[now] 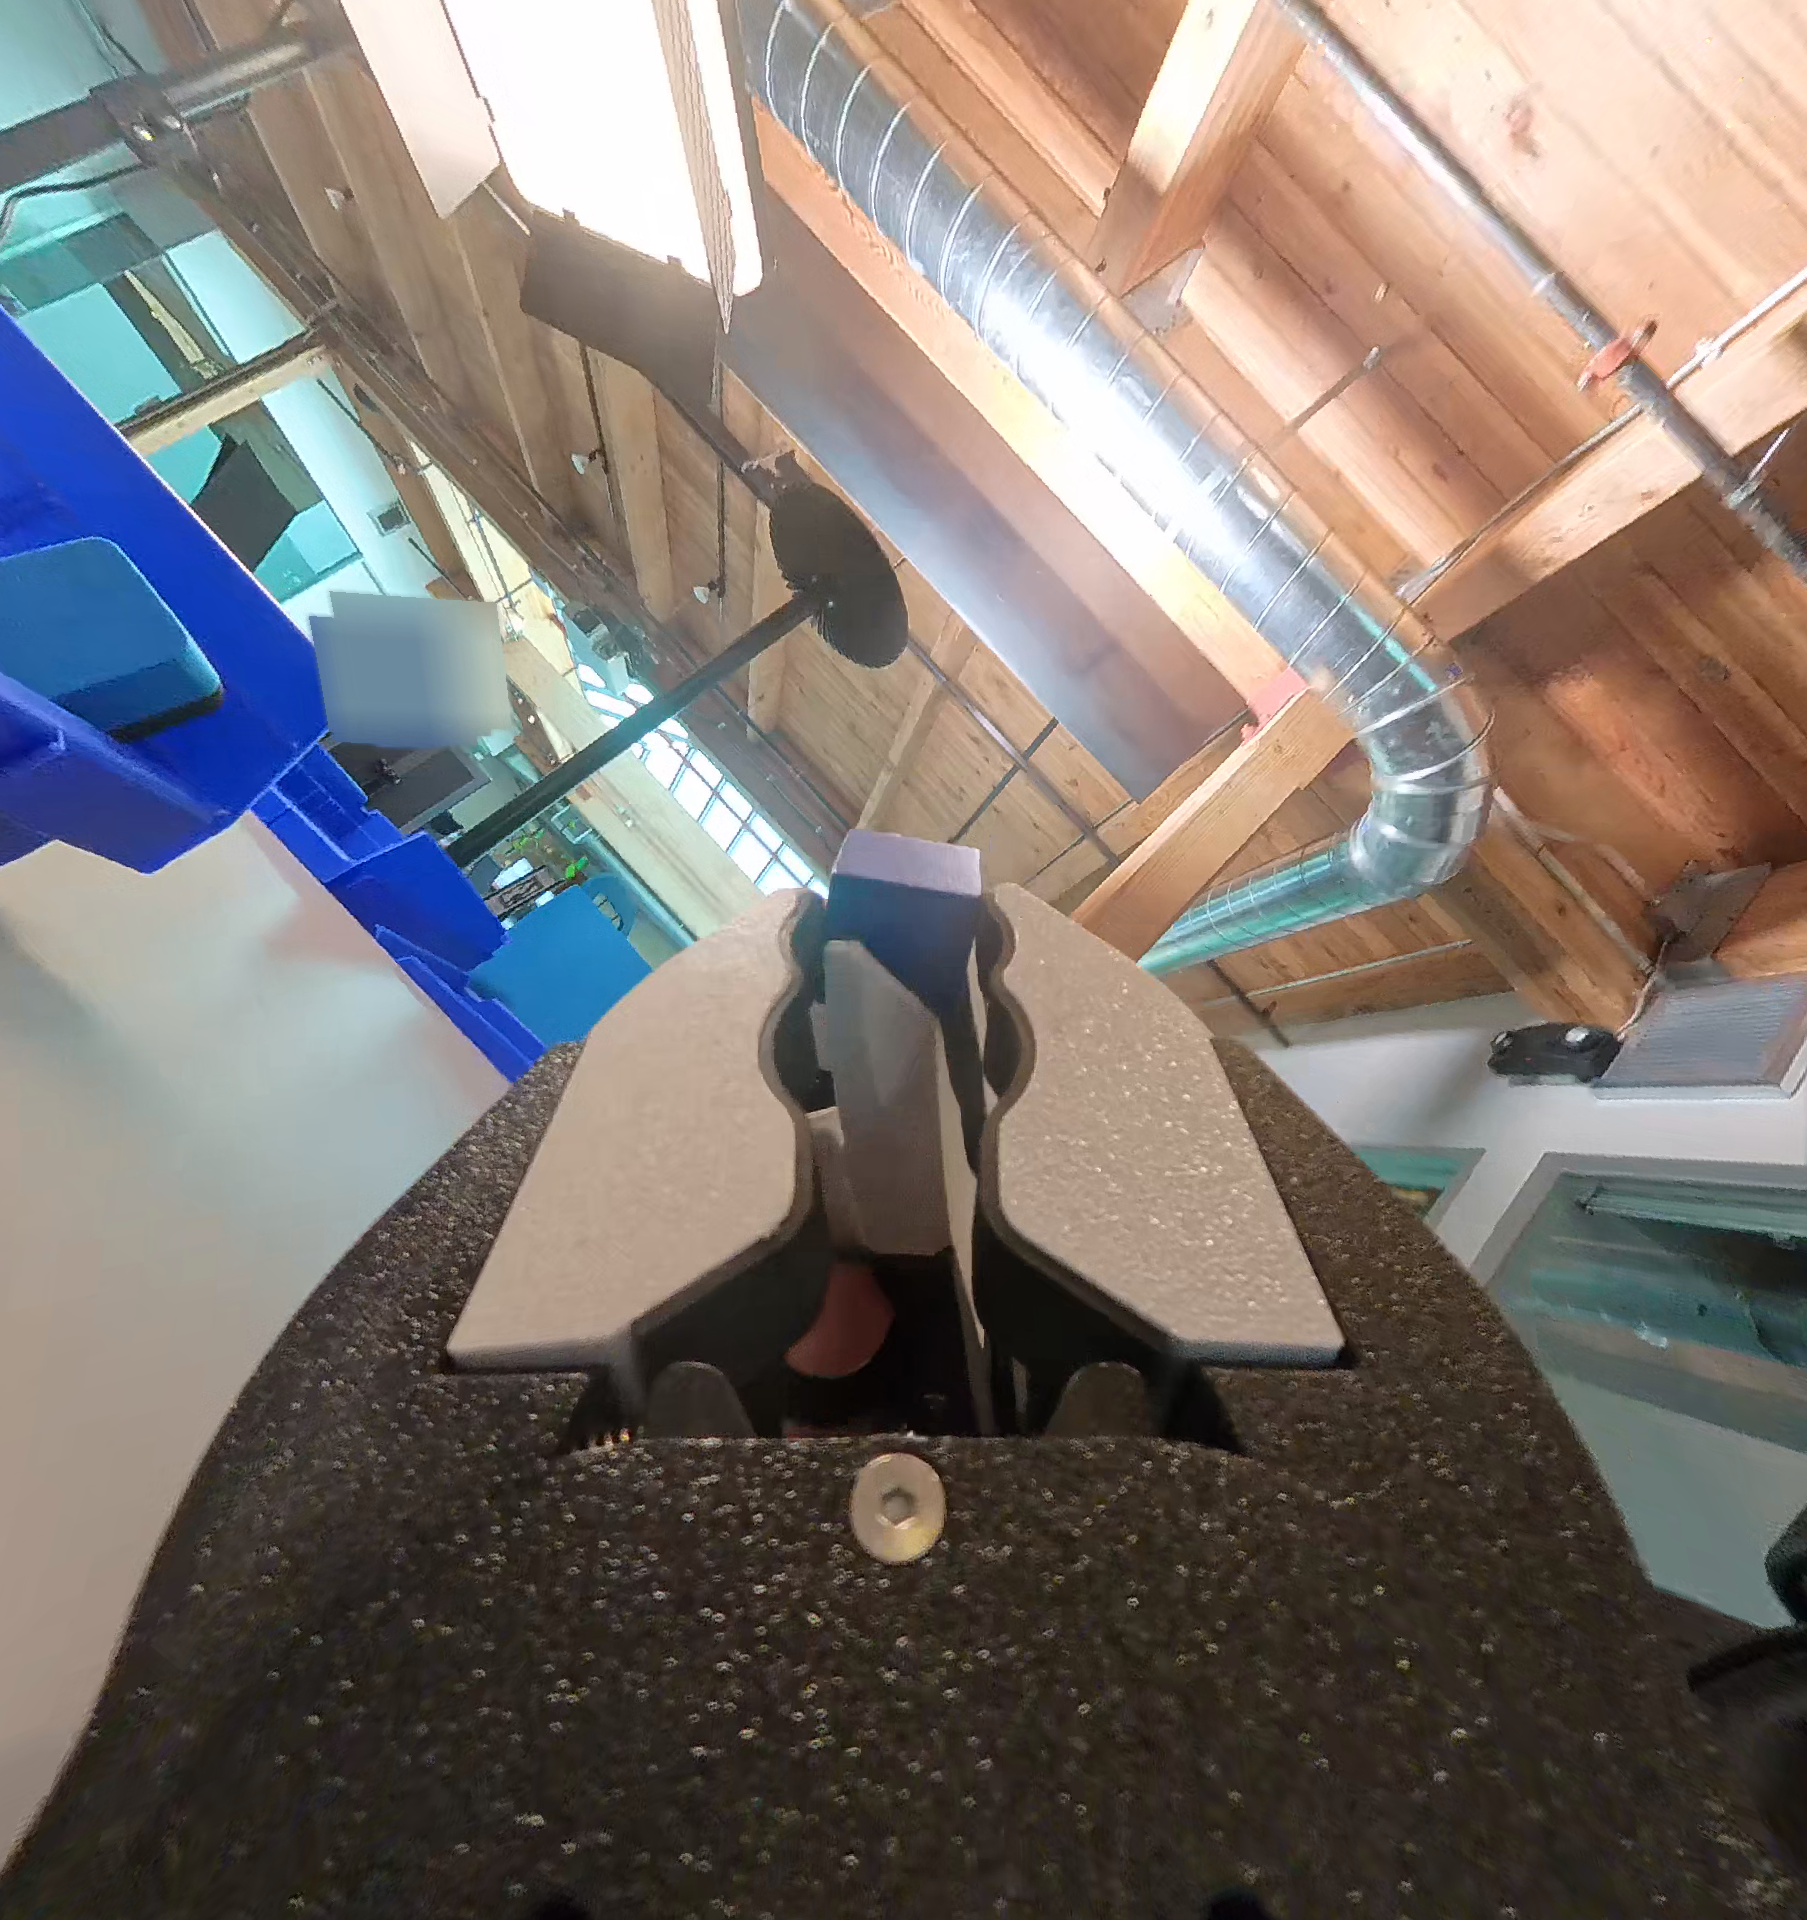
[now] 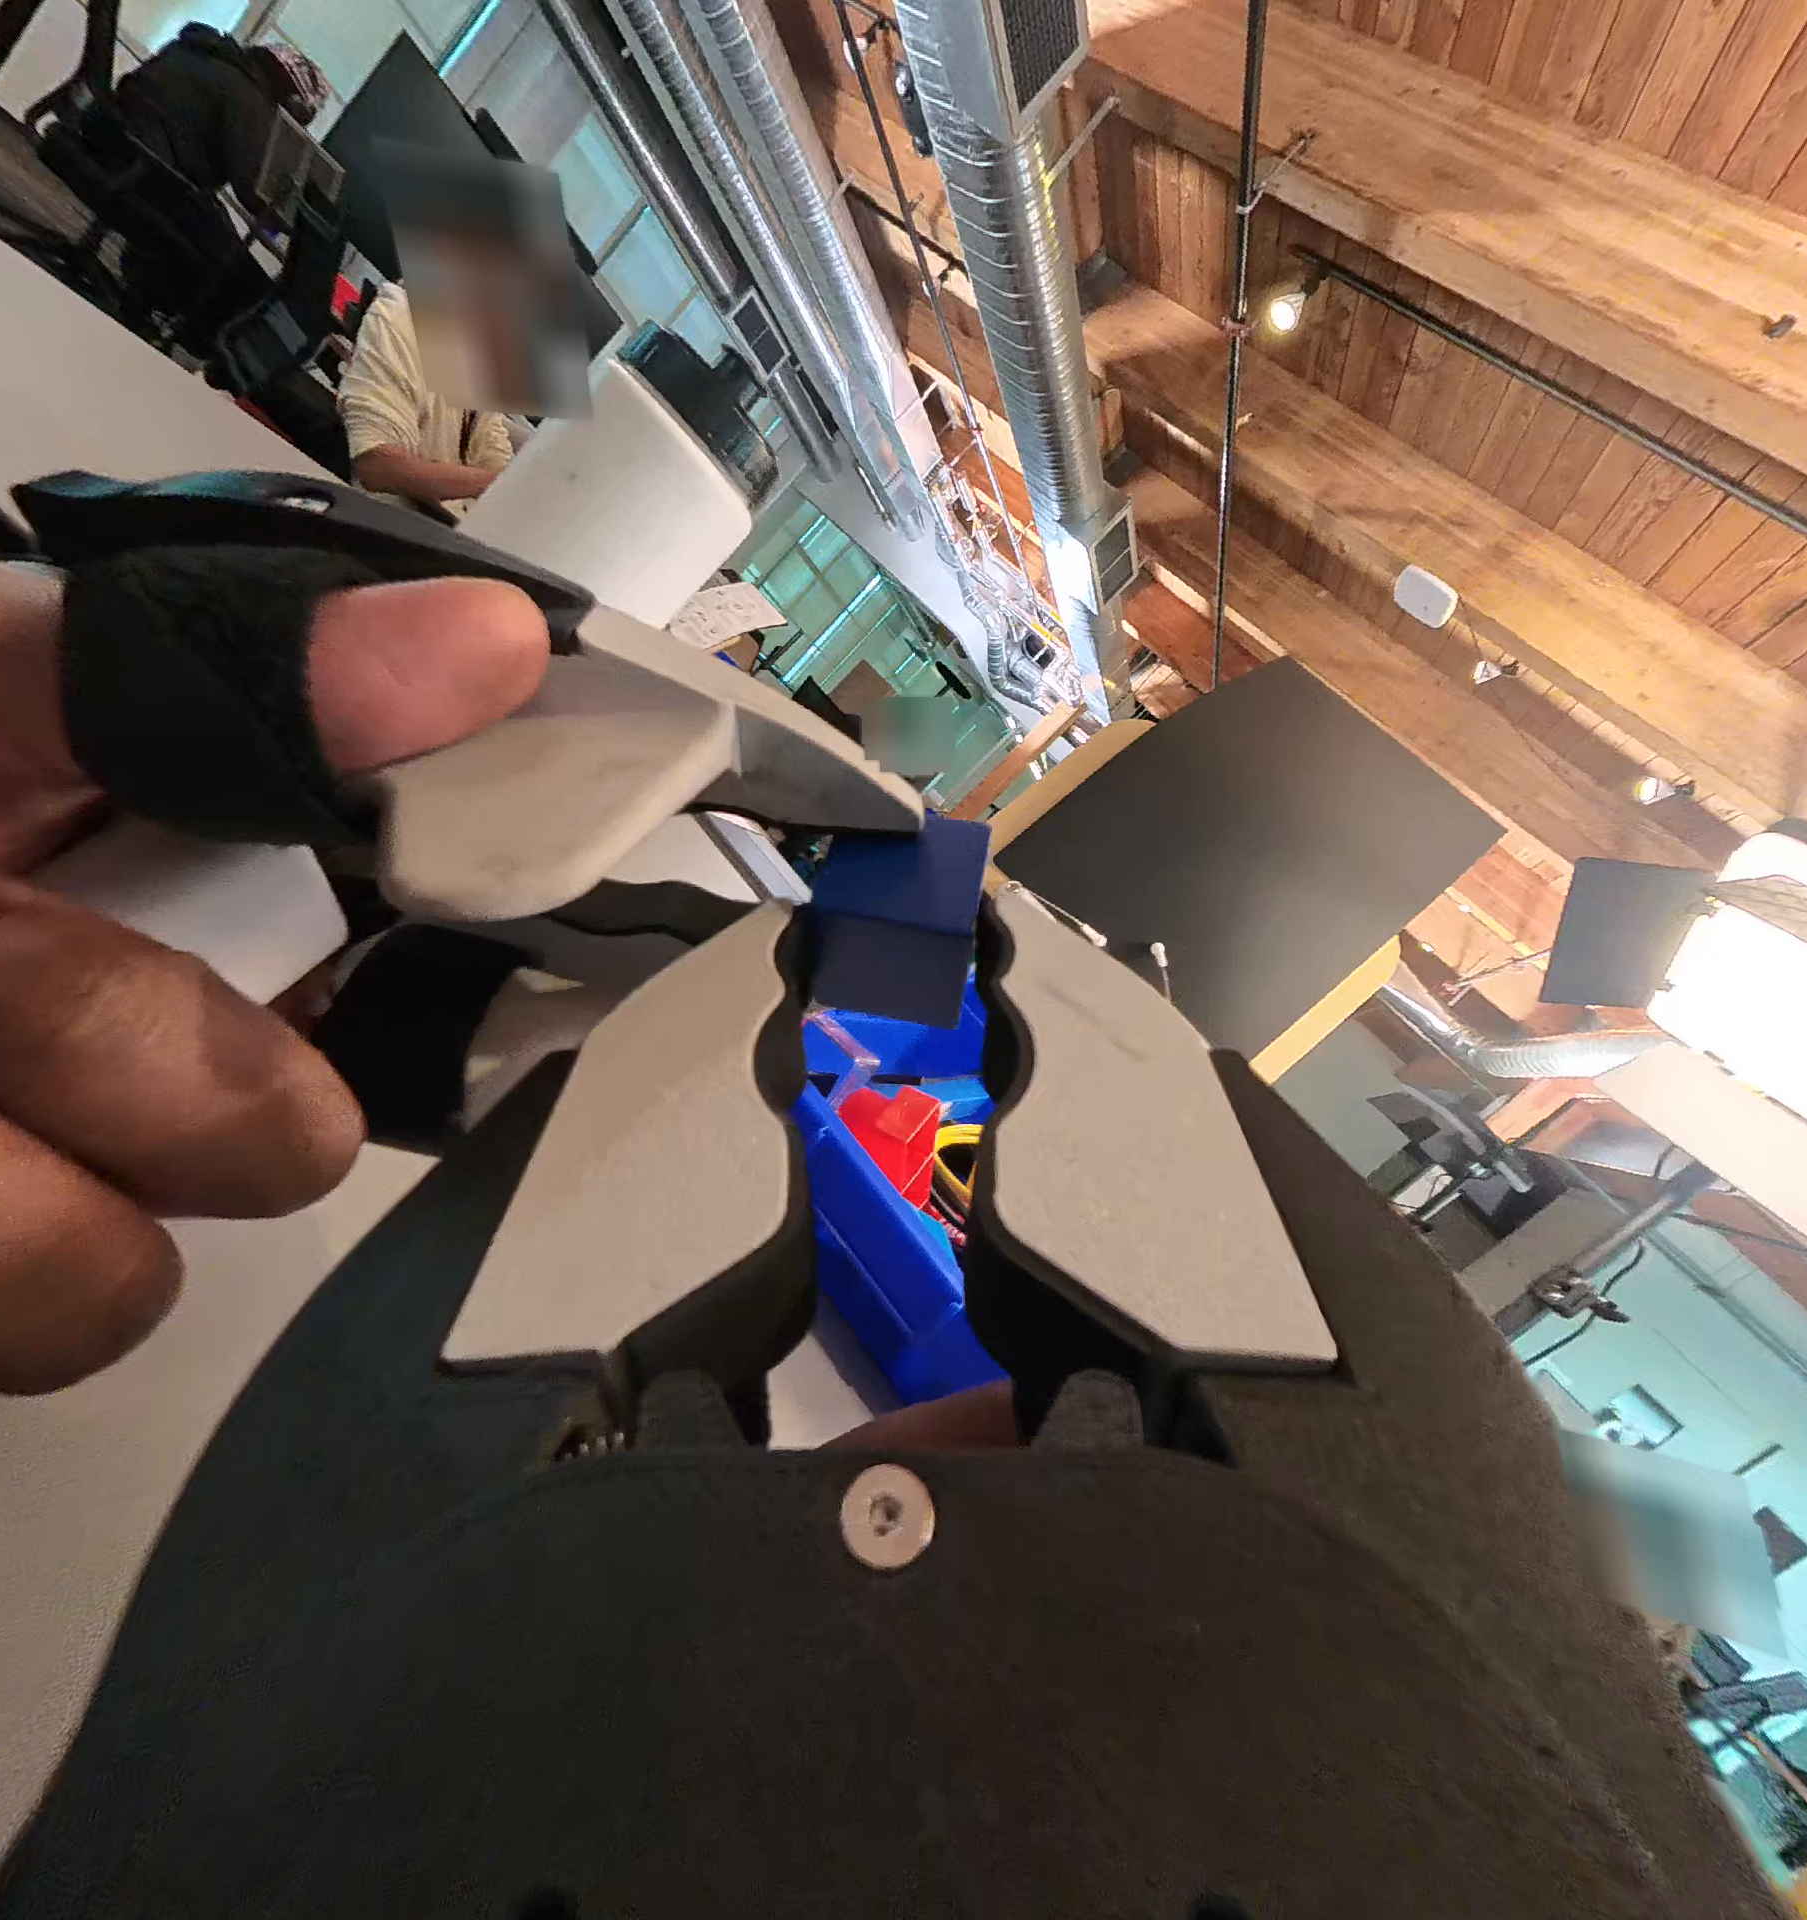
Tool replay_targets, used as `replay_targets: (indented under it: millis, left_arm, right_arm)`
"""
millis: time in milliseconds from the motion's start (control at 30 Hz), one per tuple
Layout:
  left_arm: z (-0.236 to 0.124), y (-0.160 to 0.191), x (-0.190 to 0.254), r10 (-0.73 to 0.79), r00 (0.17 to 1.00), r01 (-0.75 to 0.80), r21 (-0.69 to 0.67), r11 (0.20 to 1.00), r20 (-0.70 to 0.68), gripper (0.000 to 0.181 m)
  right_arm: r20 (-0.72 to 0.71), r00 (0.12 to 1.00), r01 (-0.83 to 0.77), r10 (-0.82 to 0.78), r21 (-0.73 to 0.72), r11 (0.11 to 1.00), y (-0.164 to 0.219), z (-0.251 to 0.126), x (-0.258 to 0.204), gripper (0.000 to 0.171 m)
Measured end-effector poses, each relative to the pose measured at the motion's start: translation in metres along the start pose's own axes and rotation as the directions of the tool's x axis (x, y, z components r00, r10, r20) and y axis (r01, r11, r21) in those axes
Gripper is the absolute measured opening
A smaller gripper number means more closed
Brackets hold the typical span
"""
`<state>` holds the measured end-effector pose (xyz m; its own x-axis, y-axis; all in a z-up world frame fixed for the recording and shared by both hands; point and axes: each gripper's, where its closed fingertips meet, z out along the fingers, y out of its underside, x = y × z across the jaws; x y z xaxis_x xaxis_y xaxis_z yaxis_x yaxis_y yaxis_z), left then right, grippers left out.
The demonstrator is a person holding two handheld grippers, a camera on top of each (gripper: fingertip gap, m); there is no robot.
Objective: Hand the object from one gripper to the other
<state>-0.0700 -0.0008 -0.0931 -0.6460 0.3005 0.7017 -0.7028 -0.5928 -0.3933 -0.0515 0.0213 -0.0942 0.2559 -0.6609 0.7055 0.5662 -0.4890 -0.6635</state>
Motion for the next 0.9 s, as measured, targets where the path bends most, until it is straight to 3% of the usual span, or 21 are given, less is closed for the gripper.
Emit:
replay_targets:
  millis: [133, 200, 300, 367, 433, 667, 900]
  left_arm:
    - [-0.002, -0.009, 0.001, 0.246, 0.968, -0.238, -0.123, 0.963, 0.048, 0.033]
    - [-0.004, -0.013, 0.001, 0.462, 0.882, -0.438, -0.206, 0.875, 0.088, 0.039]
    - [-0.007, -0.019, -0.001, 0.802, 0.584, -0.719, -0.378, 0.583, 0.126, 0.049]
    - [-0.013, -0.023, -0.007, 0.924, 0.356, -0.773, -0.512, 0.374, 0.138, 0.05]
    - [-0.017, -0.019, -0.01, 0.959, 0.255, -0.744, -0.608, 0.275, 0.123, 0.05]
    - [-0.029, -0.011, -0.029, 0.985, 0.126, -0.617, -0.767, 0.173, 0.12, 0.05]
    - [-0.04, -0.004, -0.051, 0.977, 0.193, -0.554, -0.811, 0.186, 0.092, 0.03]
  right_arm:
    - [0.054, 0.987, -0.152, 0.153, -0.007, 0.988, 0.004, -0.005, 0.007, 0.03]
    - [0.139, 0.952, -0.27, 0.272, -0.034, 0.962, 0.008, -0.005, 0.003, 0.03]
    - [0.227, 0.886, -0.393, 0.405, -0.097, 0.914, 0.014, -0.006, -0.003, 0.03]
    - [0.241, 0.859, -0.435, 0.452, -0.124, 0.892, 0.017, -0.005, -0.004, 0.03]
    - [0.207, 0.883, -0.397, 0.421, -0.147, 0.906, 0.023, -0.003, -0.004, 0.029]
    - [0.161, 0.985, -0.033, 0.068, -0.209, 0.977, 0.036, 0.003, -0.023, 0.03]
    - [0.157, 0.944, 0.313, -0.289, -0.157, 0.937, 0.033, 0.003, -0.036, 0.028]
